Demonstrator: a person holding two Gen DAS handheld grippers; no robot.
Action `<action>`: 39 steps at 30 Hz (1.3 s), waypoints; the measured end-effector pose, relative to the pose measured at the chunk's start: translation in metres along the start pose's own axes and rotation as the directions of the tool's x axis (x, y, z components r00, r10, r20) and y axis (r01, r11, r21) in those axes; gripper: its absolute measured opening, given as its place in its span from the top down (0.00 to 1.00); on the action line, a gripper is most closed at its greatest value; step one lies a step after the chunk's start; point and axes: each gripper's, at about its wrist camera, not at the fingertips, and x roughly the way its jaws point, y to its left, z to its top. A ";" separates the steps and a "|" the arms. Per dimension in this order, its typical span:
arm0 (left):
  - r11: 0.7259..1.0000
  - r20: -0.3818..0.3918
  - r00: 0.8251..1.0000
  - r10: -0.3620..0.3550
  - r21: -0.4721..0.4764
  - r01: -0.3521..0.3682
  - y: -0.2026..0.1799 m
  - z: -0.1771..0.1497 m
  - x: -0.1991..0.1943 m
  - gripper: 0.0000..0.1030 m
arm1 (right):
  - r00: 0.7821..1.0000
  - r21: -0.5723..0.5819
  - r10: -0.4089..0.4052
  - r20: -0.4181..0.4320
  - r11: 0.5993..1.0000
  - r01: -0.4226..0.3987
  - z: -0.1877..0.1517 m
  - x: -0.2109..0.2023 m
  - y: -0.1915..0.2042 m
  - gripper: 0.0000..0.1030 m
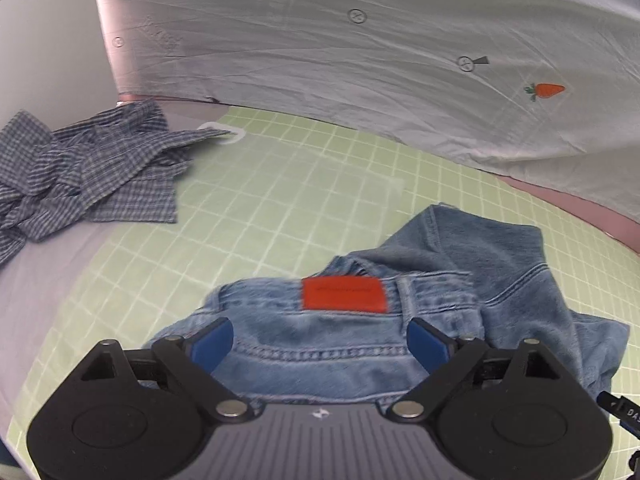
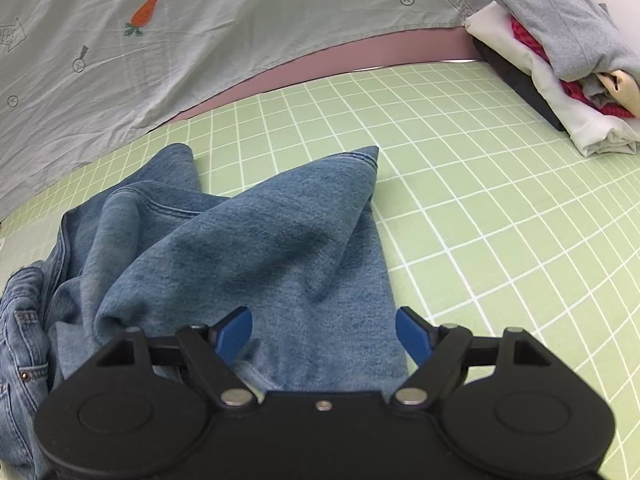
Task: Fold clothes
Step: 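Lift the jeans off the shirt with both grippers and carry them onto the mat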
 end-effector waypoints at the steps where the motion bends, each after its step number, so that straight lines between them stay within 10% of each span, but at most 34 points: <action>1: 1.000 -0.011 1.000 -0.023 0.017 0.024 -0.010 0.005 0.008 0.08 | 1.000 0.009 -0.008 -0.004 1.000 0.008 0.002 0.006 -0.002 0.22; 14: 0.976 -0.173 0.981 -0.091 0.180 0.122 -0.083 0.005 0.080 0.08 | 0.996 0.038 -0.036 -0.077 0.998 0.039 0.002 0.046 -0.017 0.10; 17: 0.971 -0.141 0.989 -0.032 0.228 0.064 -0.081 -0.001 0.081 0.38 | 0.997 -0.029 -0.040 -0.071 0.999 0.038 0.000 0.048 -0.007 0.15; 22: 0.992 -0.111 0.992 -0.055 0.108 0.067 -0.044 0.007 0.075 0.80 | 0.999 -0.120 -0.017 -0.041 0.993 0.012 0.001 0.043 0.000 0.53; 27: 0.996 0.011 0.996 0.090 -0.027 -0.090 0.018 0.033 0.052 0.84 | 0.999 -0.083 -0.032 -0.018 0.996 0.030 0.005 0.039 -0.014 0.68; 33: 0.936 0.042 0.958 0.285 -0.228 -0.268 0.111 0.054 0.038 0.84 | 0.980 -0.052 -0.194 0.051 0.979 0.196 0.016 0.036 -0.045 0.80; 39: 0.901 0.023 0.945 0.327 -0.310 -0.304 0.150 0.044 0.032 0.83 | 0.949 -0.041 -0.308 0.074 0.949 0.311 0.011 0.033 -0.079 0.81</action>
